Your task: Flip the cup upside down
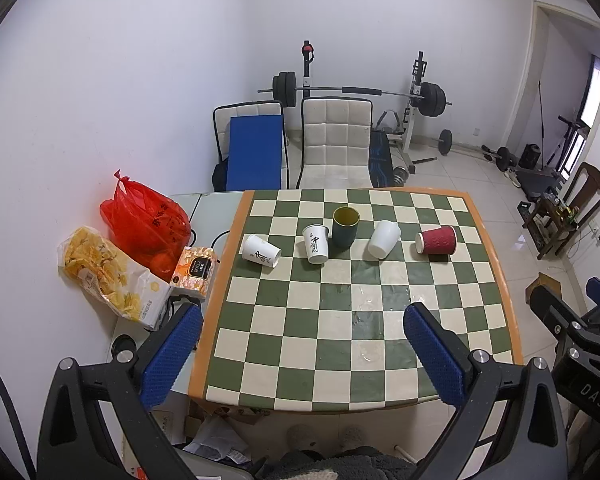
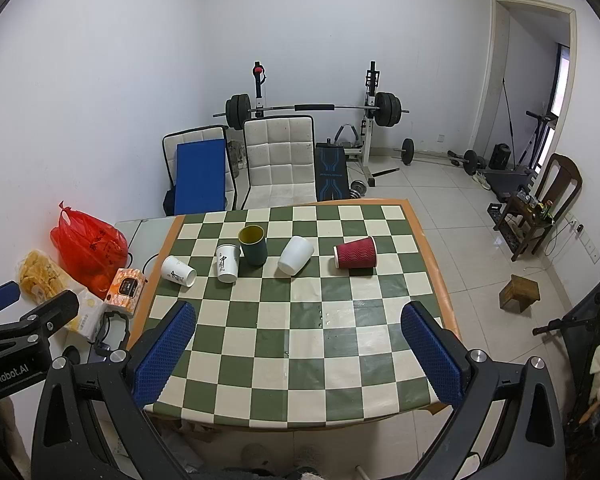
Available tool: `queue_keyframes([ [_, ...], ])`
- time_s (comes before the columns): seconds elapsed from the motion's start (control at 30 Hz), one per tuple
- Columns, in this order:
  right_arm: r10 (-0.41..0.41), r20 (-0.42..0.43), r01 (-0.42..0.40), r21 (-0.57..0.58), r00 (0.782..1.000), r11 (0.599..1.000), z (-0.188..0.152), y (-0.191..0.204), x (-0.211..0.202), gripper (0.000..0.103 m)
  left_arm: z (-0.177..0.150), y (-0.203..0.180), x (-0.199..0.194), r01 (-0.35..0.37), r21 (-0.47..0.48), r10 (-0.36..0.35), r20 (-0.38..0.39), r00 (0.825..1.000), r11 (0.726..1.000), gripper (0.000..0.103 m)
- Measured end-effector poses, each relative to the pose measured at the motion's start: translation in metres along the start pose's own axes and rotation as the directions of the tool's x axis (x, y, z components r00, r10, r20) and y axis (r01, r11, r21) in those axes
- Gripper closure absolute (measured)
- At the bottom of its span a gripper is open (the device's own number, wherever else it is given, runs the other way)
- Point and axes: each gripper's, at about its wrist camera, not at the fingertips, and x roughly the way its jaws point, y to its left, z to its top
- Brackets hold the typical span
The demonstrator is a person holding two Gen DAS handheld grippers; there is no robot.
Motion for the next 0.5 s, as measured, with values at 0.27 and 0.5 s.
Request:
queue_keyframes([
  [0.27, 0.0, 0.0, 0.0, 0.004, 1.0, 1.0, 0.001, 0.0, 0.0, 0.0, 0.0, 0.0, 0.0, 0.0, -0.001, 0.0, 0.001, 1.0, 1.0, 0.0],
  [0.5, 0.017, -0.025, -0.016, 0.021, 1.0, 1.0, 0.011, 0.004, 0.019, 0.0, 0.011, 0.004, 0.01, -0.048, -0.029, 0.048, 0.007, 0.999, 0.998, 0.0],
])
